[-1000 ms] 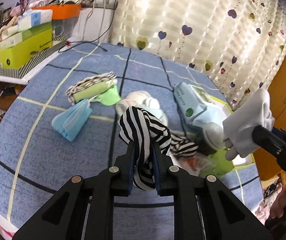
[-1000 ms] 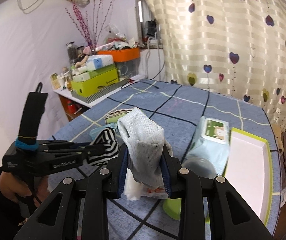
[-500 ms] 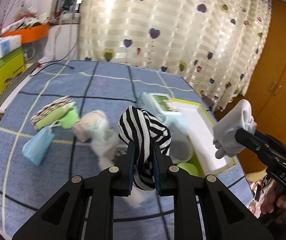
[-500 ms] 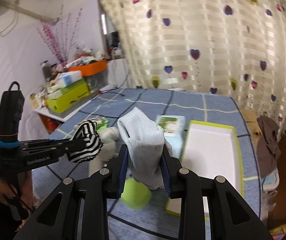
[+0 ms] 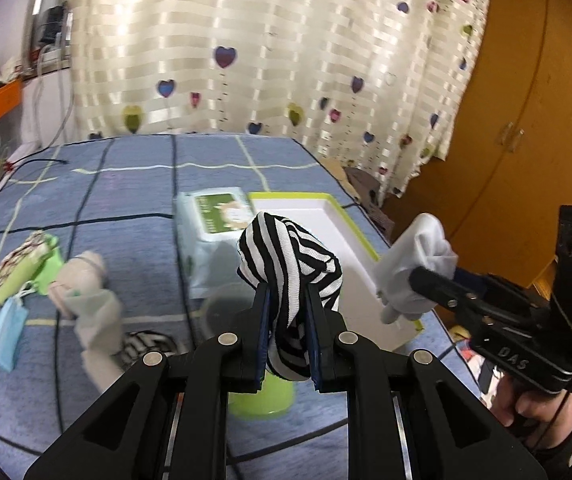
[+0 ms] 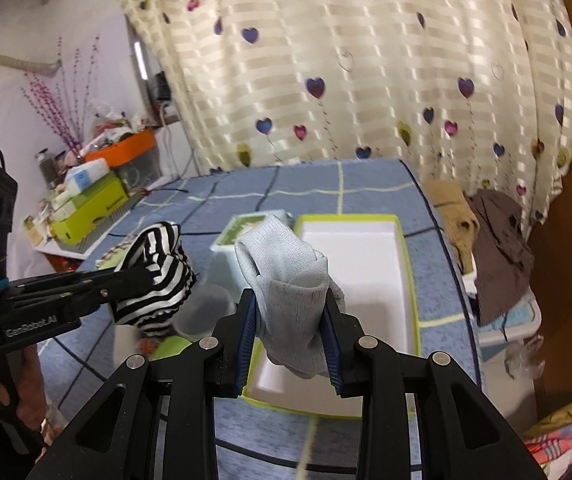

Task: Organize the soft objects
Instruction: 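Carry both socks to the green-rimmed white tray and release the grey sock from the right tool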

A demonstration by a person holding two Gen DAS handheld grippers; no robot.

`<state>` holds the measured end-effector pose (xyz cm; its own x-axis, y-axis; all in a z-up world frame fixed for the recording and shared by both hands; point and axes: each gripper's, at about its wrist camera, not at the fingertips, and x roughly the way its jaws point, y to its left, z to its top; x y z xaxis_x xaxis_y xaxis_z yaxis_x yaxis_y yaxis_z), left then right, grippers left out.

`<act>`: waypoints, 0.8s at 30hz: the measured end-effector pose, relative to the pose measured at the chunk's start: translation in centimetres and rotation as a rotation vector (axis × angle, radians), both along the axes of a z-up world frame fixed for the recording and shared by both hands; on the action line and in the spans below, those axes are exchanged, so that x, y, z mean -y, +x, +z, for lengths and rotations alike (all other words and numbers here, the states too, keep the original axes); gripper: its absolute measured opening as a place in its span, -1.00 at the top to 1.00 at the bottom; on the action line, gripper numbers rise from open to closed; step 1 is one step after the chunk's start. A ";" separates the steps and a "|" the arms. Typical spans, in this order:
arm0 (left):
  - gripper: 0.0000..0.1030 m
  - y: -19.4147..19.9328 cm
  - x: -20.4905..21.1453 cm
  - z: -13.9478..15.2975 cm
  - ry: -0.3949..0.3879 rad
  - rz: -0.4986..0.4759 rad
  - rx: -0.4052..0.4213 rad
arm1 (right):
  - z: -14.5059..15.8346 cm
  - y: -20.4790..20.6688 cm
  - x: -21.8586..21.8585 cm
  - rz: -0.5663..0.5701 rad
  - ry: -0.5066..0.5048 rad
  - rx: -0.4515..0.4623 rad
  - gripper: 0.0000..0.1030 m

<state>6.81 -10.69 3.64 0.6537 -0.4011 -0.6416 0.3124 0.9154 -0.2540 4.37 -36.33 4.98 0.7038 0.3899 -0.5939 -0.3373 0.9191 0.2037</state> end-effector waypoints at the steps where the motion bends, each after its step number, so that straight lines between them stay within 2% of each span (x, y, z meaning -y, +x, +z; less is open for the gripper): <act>1: 0.67 0.2 0.7 -0.2 0.004 -0.014 -0.005 | -0.4 0.3 0.5 -0.007 0.000 -0.013 0.43; 10: 0.67 2.1 4.7 -2.5 0.035 -0.076 -0.073 | -4.0 3.0 2.6 -0.043 0.007 -0.134 0.43; 17: 0.67 3.6 6.6 -4.1 0.059 -0.094 -0.116 | -5.9 5.7 3.0 -0.047 0.002 -0.187 0.41; 20: 0.67 4.4 7.3 -4.7 0.064 -0.099 -0.132 | -6.6 6.8 3.2 -0.047 0.000 -0.201 0.36; 24: 0.67 5.5 8.1 -5.5 0.074 -0.098 -0.154 | -7.2 7.7 3.7 -0.049 0.016 -0.213 0.13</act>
